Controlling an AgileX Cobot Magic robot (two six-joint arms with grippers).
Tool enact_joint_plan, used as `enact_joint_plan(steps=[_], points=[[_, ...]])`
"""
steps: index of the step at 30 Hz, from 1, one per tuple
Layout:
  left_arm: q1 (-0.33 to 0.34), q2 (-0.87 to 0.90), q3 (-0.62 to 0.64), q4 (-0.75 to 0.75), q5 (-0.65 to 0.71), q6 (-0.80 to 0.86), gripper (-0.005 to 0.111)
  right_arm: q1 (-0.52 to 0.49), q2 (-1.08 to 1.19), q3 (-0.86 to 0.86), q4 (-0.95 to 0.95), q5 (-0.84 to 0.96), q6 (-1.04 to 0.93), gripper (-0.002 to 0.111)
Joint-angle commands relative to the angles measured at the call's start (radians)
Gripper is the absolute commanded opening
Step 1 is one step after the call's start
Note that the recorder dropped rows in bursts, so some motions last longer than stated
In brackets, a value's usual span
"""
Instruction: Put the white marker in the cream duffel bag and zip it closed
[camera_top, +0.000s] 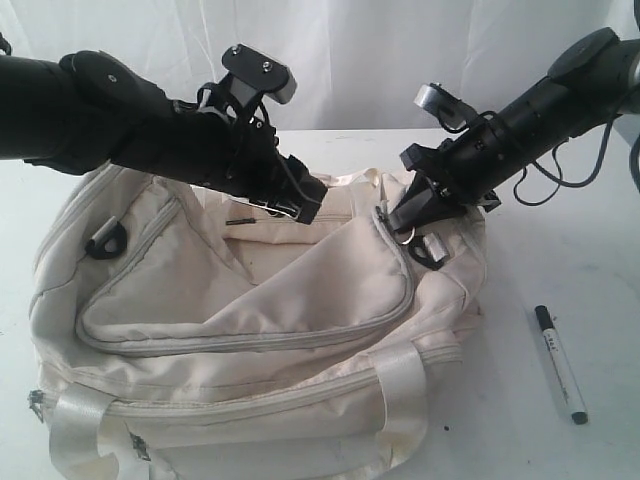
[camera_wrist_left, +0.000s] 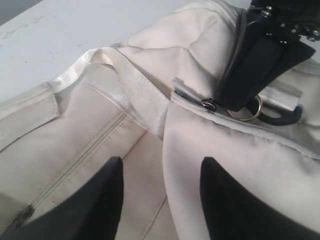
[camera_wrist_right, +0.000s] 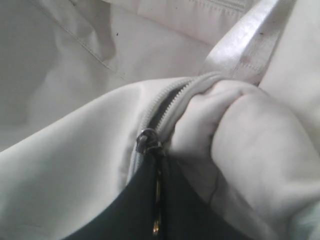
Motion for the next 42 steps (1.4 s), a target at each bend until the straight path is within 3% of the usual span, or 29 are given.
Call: enact_joint_plan(steps=[1, 7, 16, 23, 34, 42], points=[[-0.007, -0.007, 0.004, -0.024, -0.034, -0.009, 0.052, -0.001, -0.012, -0.002, 0.003, 0.006, -0.014, 0.000], [-0.005, 0.014, 0.004, -0.024, -0.119, -0.009, 0.052, -0.001, -0.018, -0.002, 0.003, 0.006, -0.006, 0.000], [0.078, 0.177, -0.124, -0.050, 0.276, -0.043, 0.052, -0.001, -0.055, 0.000, -0.023, 0.006, 0.034, 0.000], [0.168, 0.306, -0.330, -0.093, 0.389, -0.235, 0.052, 0.001, -0.056, 0.000, -0.093, 0.006, 0.102, 0.000], [0.176, 0.556, -0.668, -0.186, 0.730, -0.161, 0.049, 0.009, -0.070, 0.000, -0.091, 0.006, 0.123, 0.000], [0.176, 0.640, -0.804, -0.237, 0.757, -0.320, 0.049, 0.038, -0.075, 0.000, -0.102, 0.006, 0.129, 0.000]])
